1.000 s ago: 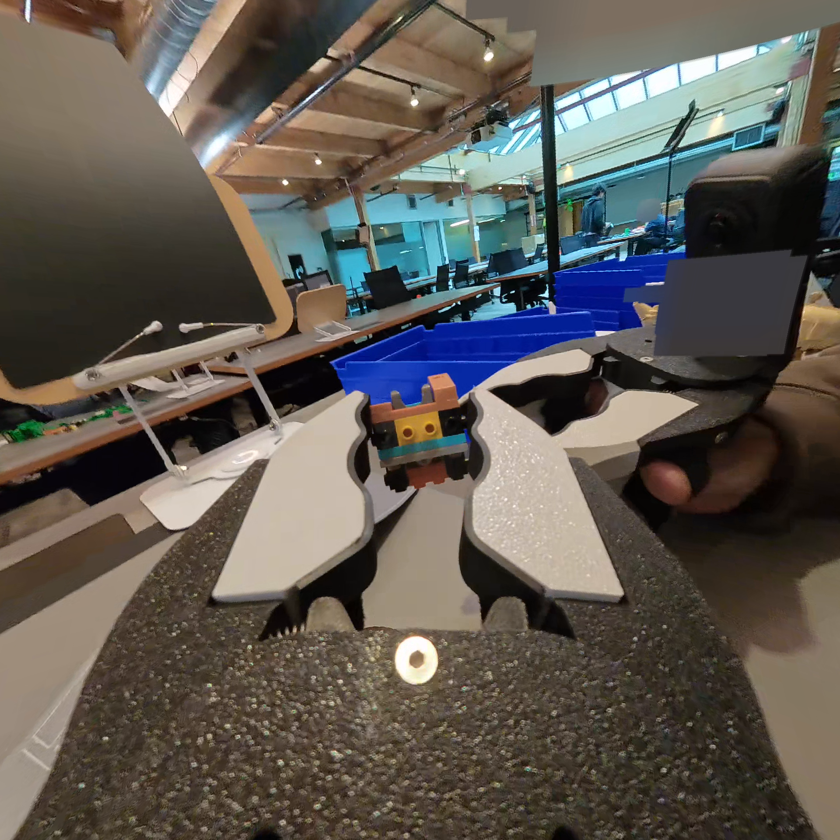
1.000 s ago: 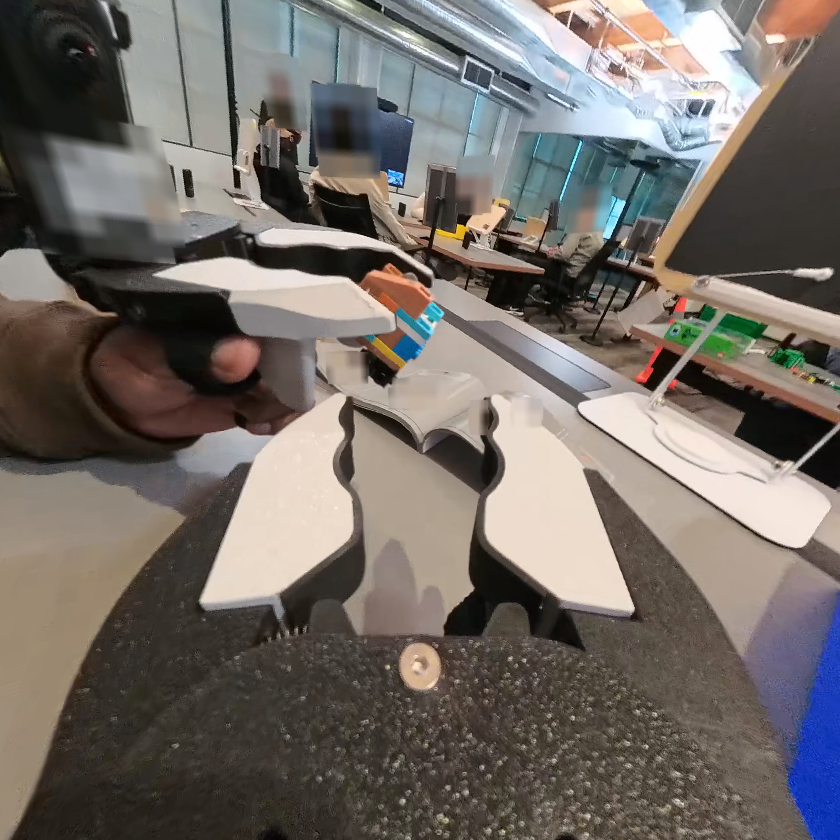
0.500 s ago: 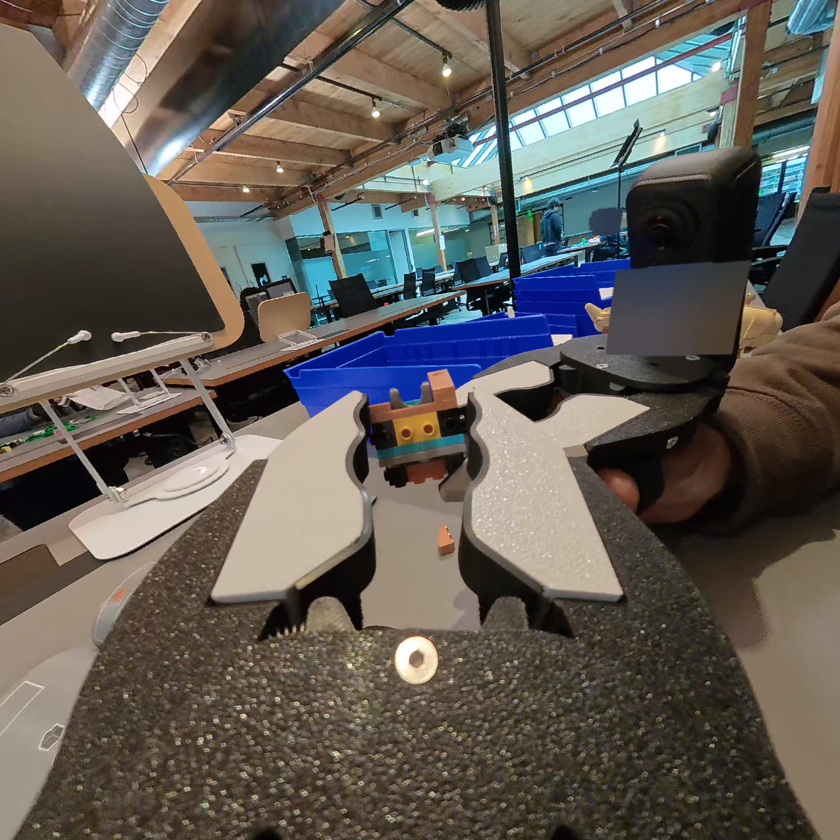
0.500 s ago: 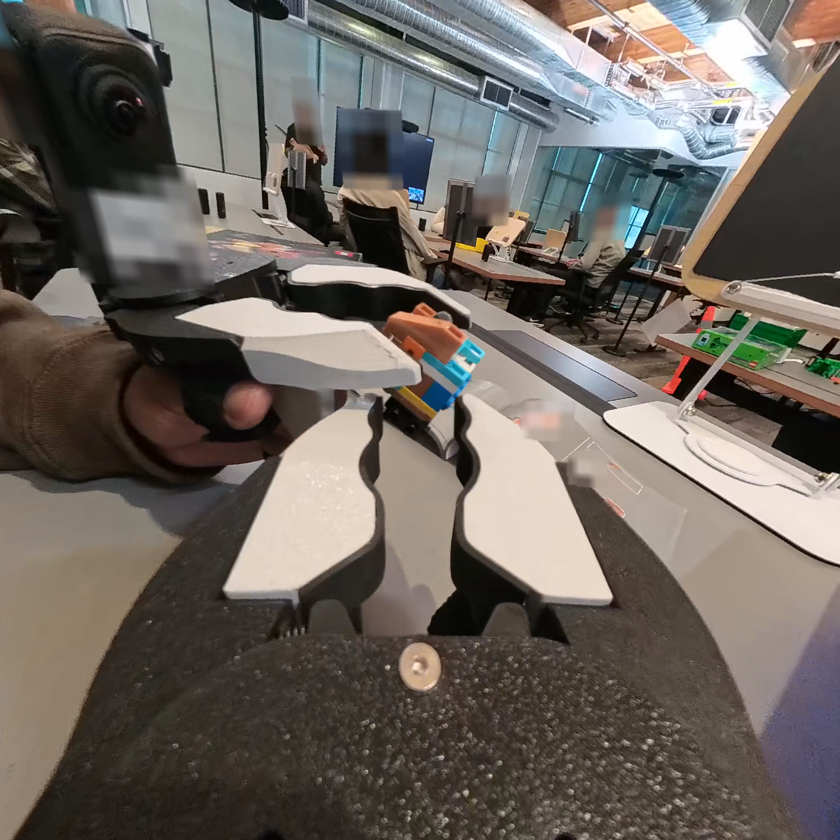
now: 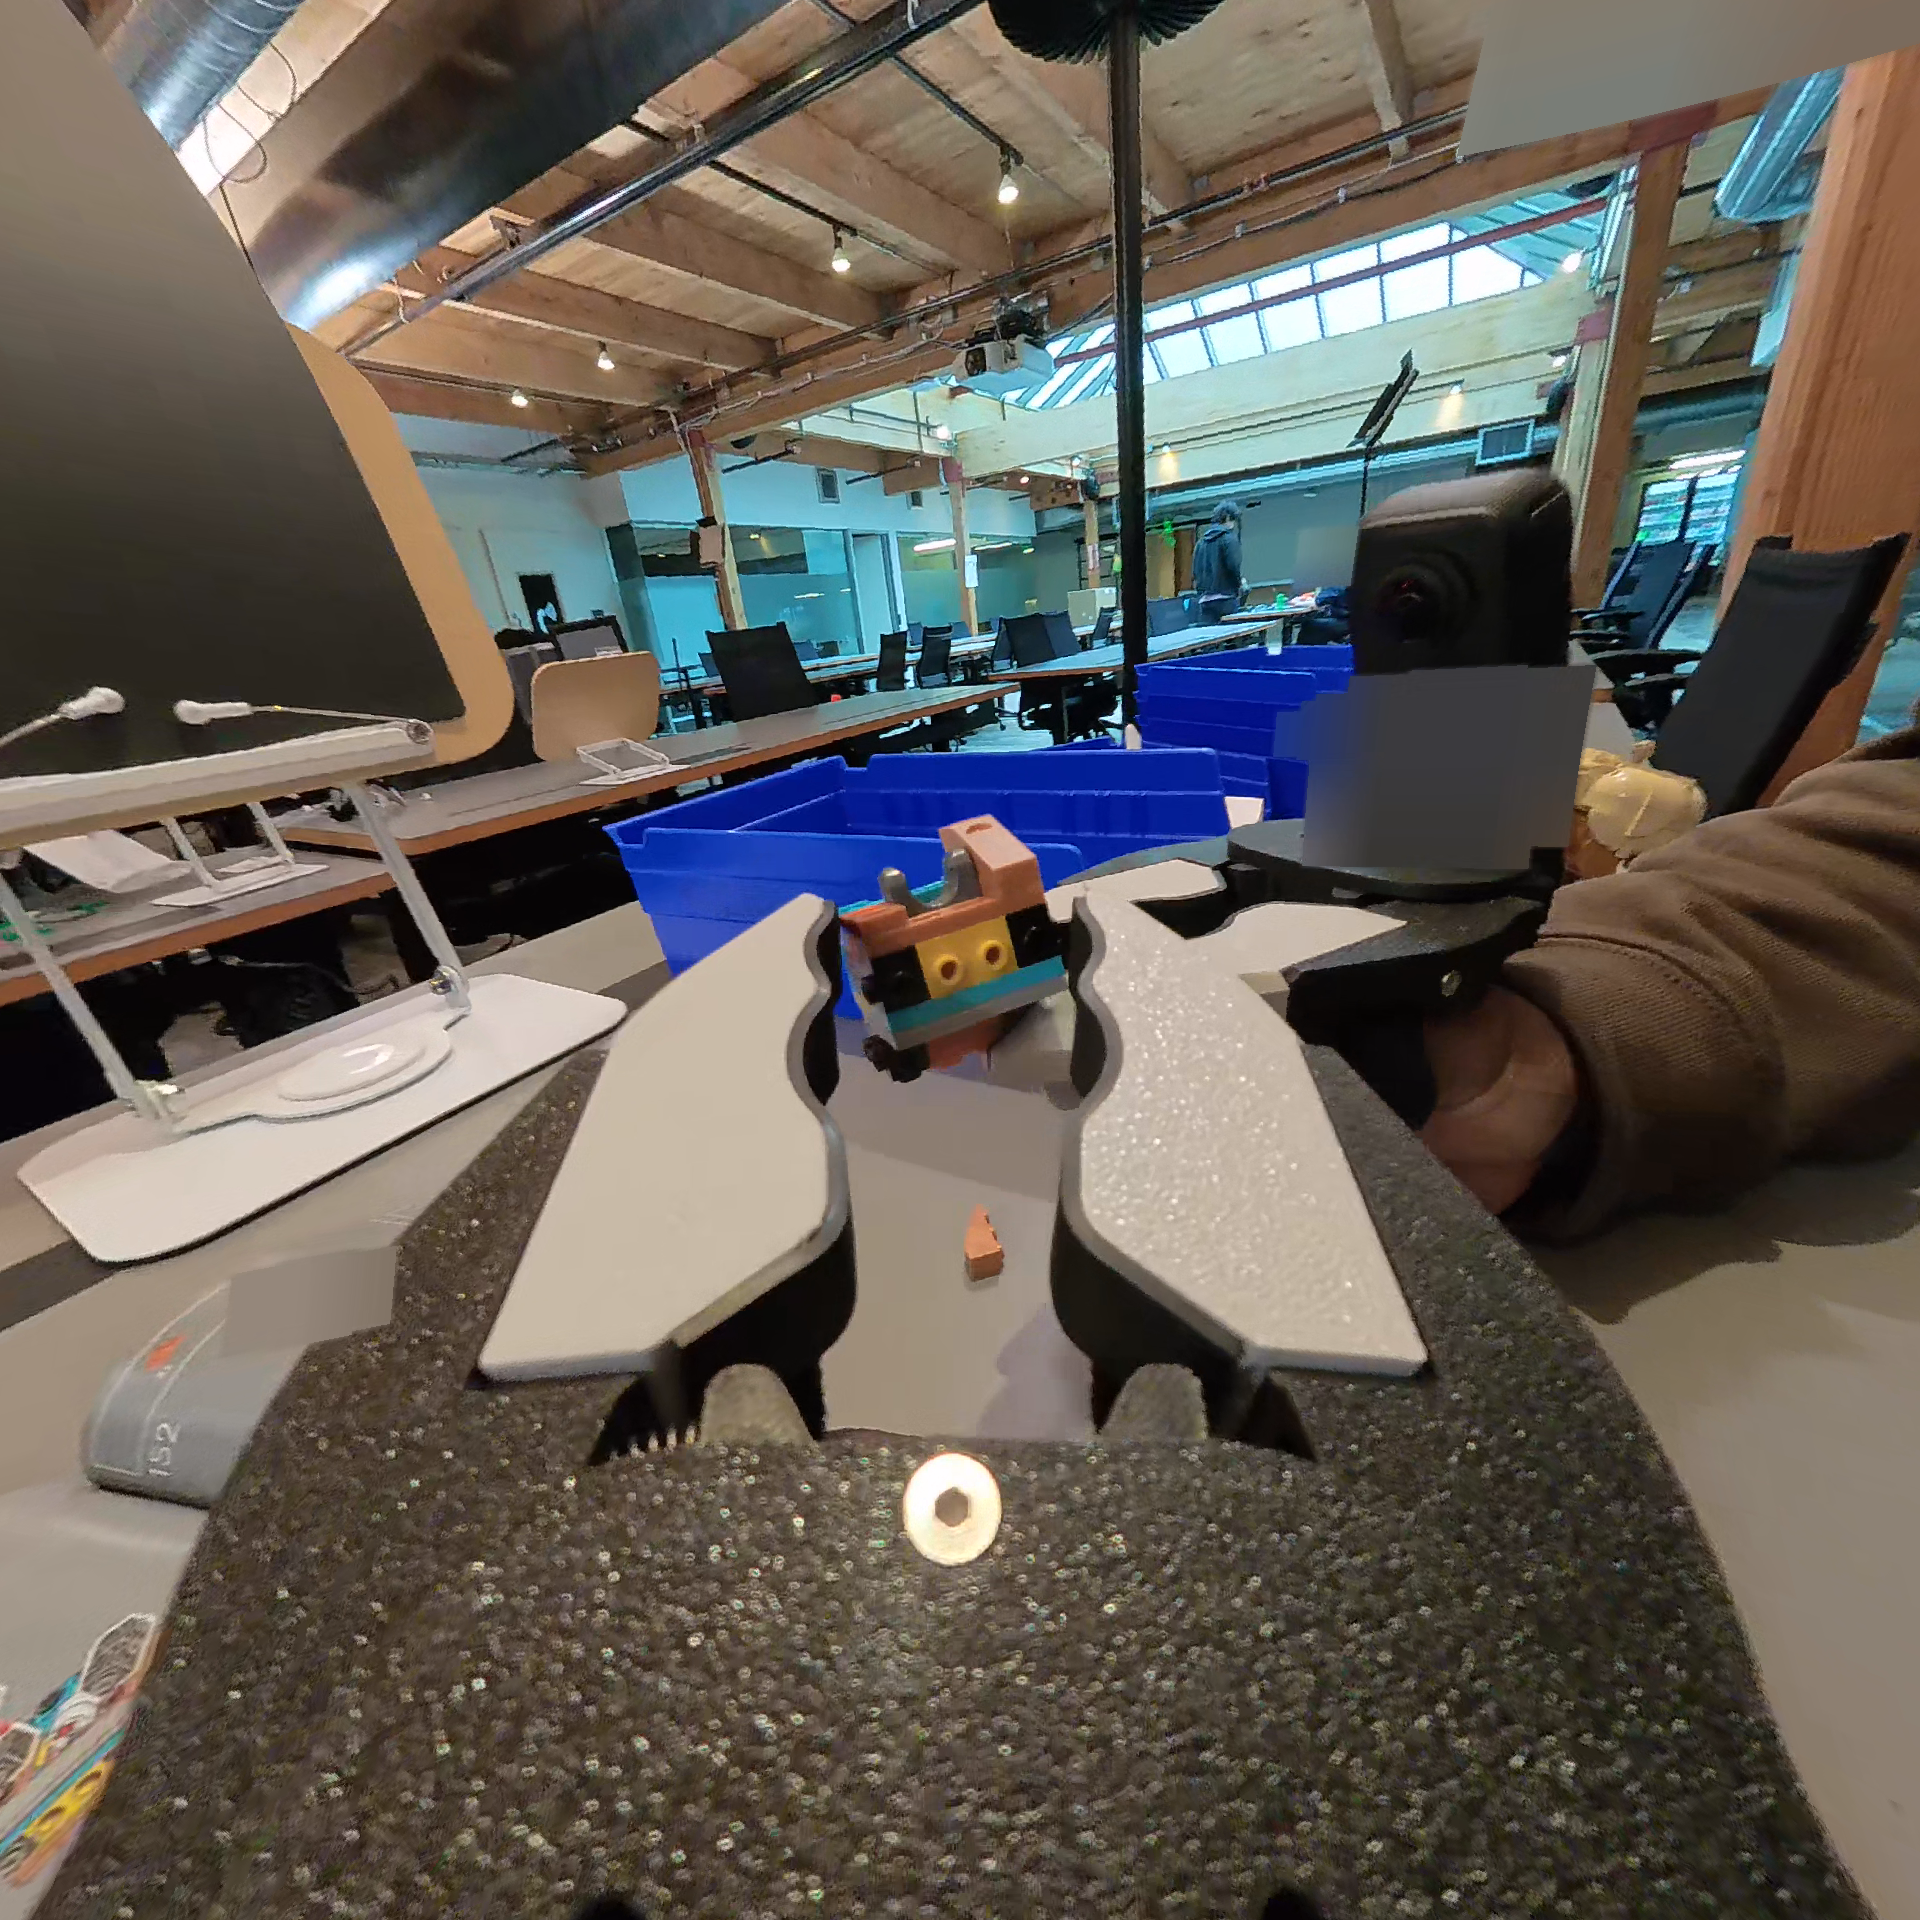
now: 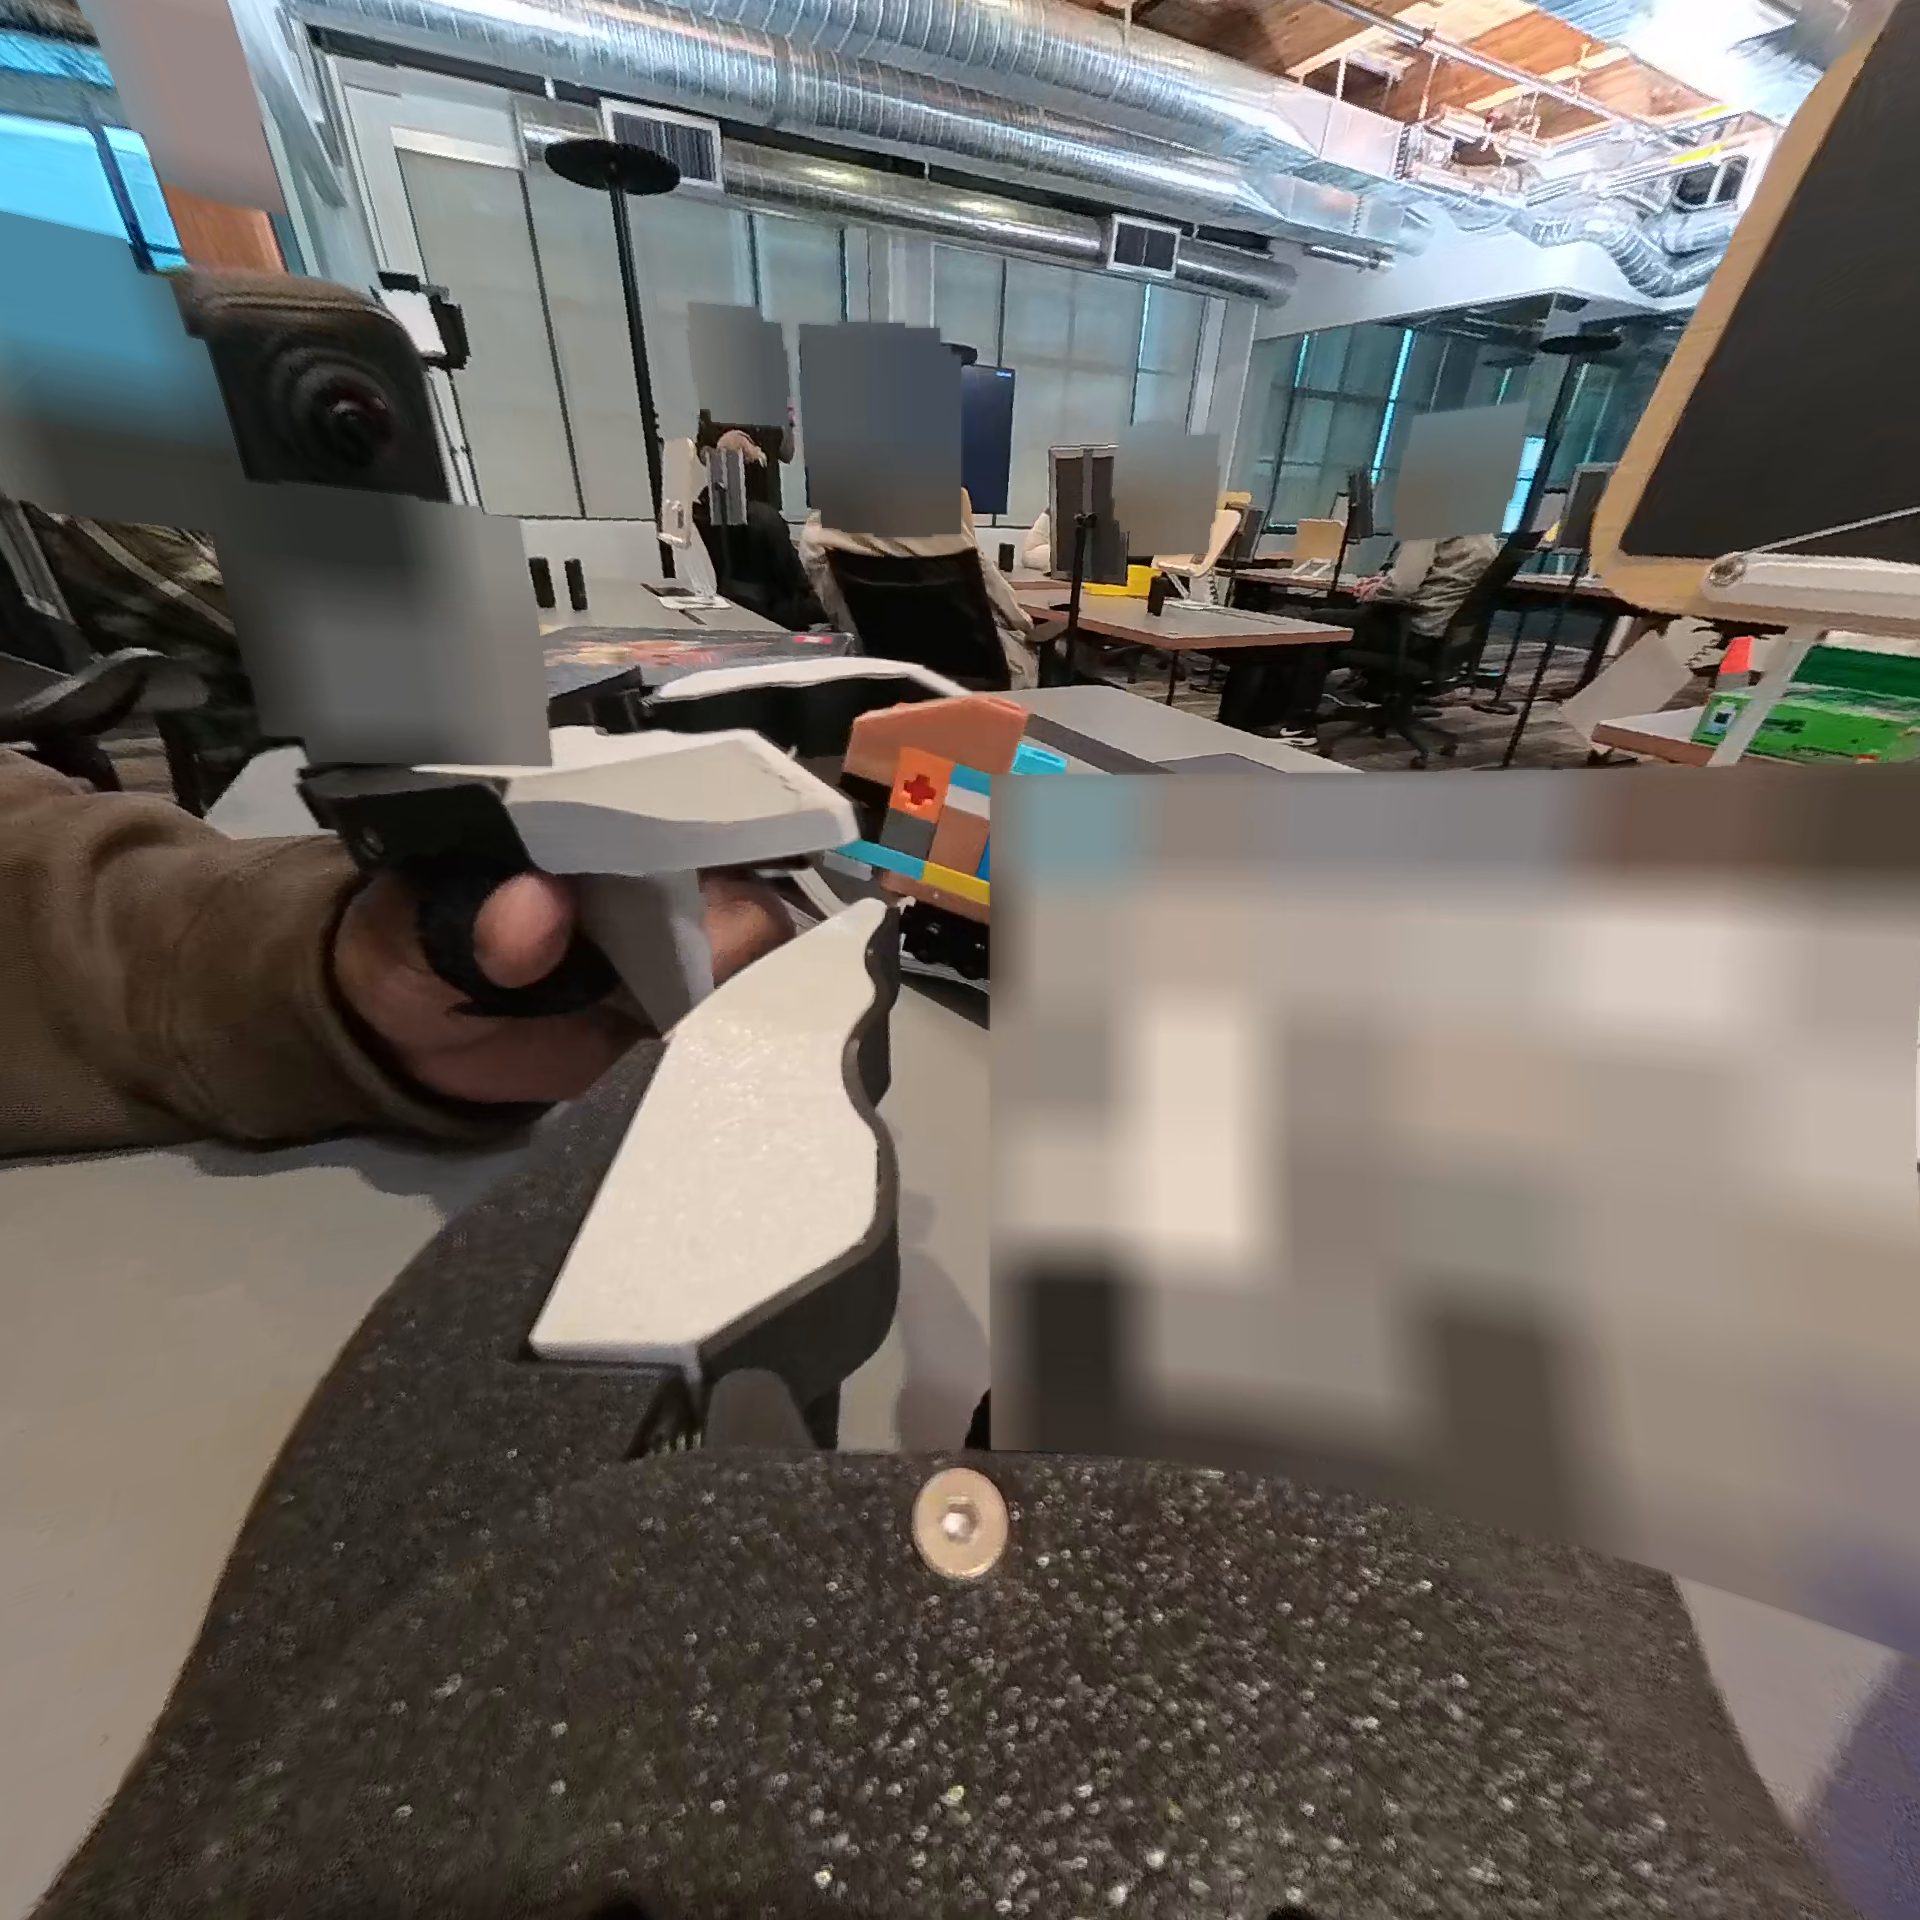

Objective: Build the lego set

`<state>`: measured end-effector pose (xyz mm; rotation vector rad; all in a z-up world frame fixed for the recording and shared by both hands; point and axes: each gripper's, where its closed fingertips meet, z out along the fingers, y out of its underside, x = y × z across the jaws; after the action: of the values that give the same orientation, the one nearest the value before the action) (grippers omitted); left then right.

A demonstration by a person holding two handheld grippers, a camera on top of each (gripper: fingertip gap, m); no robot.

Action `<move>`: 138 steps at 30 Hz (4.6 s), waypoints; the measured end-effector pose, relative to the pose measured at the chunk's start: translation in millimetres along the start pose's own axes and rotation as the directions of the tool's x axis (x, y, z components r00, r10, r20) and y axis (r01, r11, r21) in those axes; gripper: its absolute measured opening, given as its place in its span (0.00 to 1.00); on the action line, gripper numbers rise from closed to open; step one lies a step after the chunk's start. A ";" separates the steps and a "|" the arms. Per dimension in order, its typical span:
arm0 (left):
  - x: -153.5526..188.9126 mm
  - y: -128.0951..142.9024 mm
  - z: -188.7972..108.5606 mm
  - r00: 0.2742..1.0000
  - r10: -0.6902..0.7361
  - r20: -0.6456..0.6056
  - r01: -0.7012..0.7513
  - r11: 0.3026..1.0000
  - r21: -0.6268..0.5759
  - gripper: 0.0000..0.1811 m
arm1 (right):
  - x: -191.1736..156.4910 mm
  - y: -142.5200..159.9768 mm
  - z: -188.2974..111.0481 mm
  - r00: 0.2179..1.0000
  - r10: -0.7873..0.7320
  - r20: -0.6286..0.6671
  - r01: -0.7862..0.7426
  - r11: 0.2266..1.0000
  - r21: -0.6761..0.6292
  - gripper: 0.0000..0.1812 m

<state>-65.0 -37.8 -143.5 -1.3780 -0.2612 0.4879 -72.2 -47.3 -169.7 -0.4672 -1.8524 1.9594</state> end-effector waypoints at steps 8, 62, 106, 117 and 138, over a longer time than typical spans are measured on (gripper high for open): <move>3.3 -8.9 -3.6 0.967 -0.216 -0.137 0.224 0.974 0.045 0.23 | -1.0 -7.2 -2.8 0.975 0.190 0.117 -0.197 0.979 0.048 0.11; -16.7 3.2 -13.1 0.980 -0.141 -0.139 0.144 0.990 0.013 0.22 | -32.5 -8.1 -4.9 0.914 0.189 0.360 -0.210 0.978 0.018 0.23; -32.6 24.5 7.5 0.900 0.321 0.295 -0.269 0.941 -0.204 0.22 | 9.7 -24.0 -18.6 0.982 0.174 0.072 -0.182 0.976 0.120 0.29; -15.7 33.6 12.6 0.835 0.505 0.218 -0.439 0.851 -0.290 0.22 | 19.6 1.6 -8.7 0.922 0.380 0.068 -0.379 0.925 -0.031 0.30; -9.9 57.7 16.8 0.807 0.583 0.098 -0.506 0.766 -0.396 0.29 | 29.4 19.0 -7.1 0.958 0.281 -0.058 -0.287 0.947 -0.144 0.20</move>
<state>-91.5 -21.3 -195.8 -1.7613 -0.1148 1.1346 -95.1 -27.1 -188.1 -0.8546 -2.0120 1.9772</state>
